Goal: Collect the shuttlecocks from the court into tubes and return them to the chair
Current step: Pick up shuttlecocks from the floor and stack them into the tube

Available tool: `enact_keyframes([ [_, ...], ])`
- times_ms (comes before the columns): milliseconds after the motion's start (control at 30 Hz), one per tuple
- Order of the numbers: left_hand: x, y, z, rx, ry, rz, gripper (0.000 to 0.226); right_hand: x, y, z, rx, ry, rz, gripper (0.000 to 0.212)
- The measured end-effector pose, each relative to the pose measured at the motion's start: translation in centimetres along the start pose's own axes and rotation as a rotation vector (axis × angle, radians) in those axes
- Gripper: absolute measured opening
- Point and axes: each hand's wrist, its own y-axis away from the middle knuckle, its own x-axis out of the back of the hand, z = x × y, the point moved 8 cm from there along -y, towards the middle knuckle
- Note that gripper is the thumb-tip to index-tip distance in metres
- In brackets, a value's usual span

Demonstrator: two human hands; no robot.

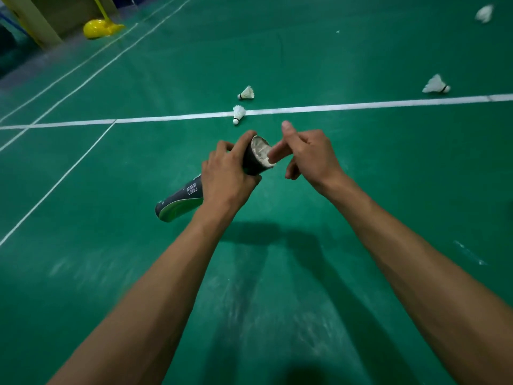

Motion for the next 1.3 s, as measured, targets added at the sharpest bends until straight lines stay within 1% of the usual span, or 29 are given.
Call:
enact_keyframes([
  [133, -1.8, -1.0, 0.3, -0.041, 0.047, -0.058, 0.089, -1.4, -0.3, 0.2, -0.026, 0.215, -0.165, 0.062],
  [200, -2.2, -1.9, 0.6, -0.086, 0.058, -0.068, 0.088, -2.0, -0.3, 0.3, -0.078, 0.283, -0.226, 0.064],
  [267, -2.5, -2.9, 1.0, -0.140, 0.059, -0.073, 0.086, -2.6, -0.1, 0.4, -0.134, 0.287, -0.269, 0.056],
  [367, -3.1, -4.7, 1.8, -0.223, 0.084, -0.064, 0.077, -3.0, -0.3, 0.4, -0.163, 0.355, -0.259, 0.045],
  [433, -3.6, -5.8, 2.4, -0.263, 0.101, -0.074, 0.076, -2.6, -0.9, 0.6, -0.197, 0.376, -0.225, 0.044],
  [533, -4.3, -7.0, 3.3, -0.316, 0.155, -0.067, 0.079, -1.5, -1.5, 0.8, -0.267, 0.323, -0.149, 0.045],
  [567, -4.5, -7.2, 3.5, -0.316, 0.187, -0.063, 0.080, -1.0, -1.7, 0.9, -0.270, 0.294, -0.101, 0.047],
  [633, -4.6, -7.7, 4.0, -0.293, 0.251, -0.061, 0.084, 0.8, -1.7, 0.4, -0.203, 0.249, 0.068, 0.045],
  [700, -4.7, -8.1, 4.1, -0.274, 0.313, -0.073, 0.087, 2.4, -1.3, -0.4, -0.117, 0.304, 0.248, 0.040],
  [733, -4.8, -8.3, 4.2, -0.276, 0.334, -0.079, 0.087, 2.8, -1.3, -0.9, -0.091, 0.373, 0.296, 0.043],
  [800, -4.8, -8.5, 4.4, -0.295, 0.363, -0.088, 0.088, 2.8, -1.7, -1.6, -0.090, 0.486, 0.316, 0.051],
  [867, -4.7, -8.9, 4.3, -0.310, 0.380, -0.087, 0.087, 2.3, -2.4, -2.2, -0.140, 0.494, 0.292, 0.055],
  [1000, -4.2, -9.9, 1.7, -0.271, 0.399, -0.029, 0.082, -0.8, -3.9, -3.6, -0.212, 0.564, 0.164, 0.062],
  [1067, -4.4, -10.0, 0.3, -0.263, 0.374, -0.005, 0.082, -2.5, -4.3, -3.3, -0.224, 0.560, 0.116, 0.061],
  [1200, -5.3, -9.8, -2.3, -0.251, 0.337, -0.073, 0.080, -6.1, -6.0, -1.1, -0.305, 0.511, -0.034, 0.058],
  [1300, -5.2, -10.4, -5.6, -0.190, 0.340, -0.079, 0.082, -9.4, -8.2, -1.0, -0.303, 0.462, -0.120, 0.052],
])
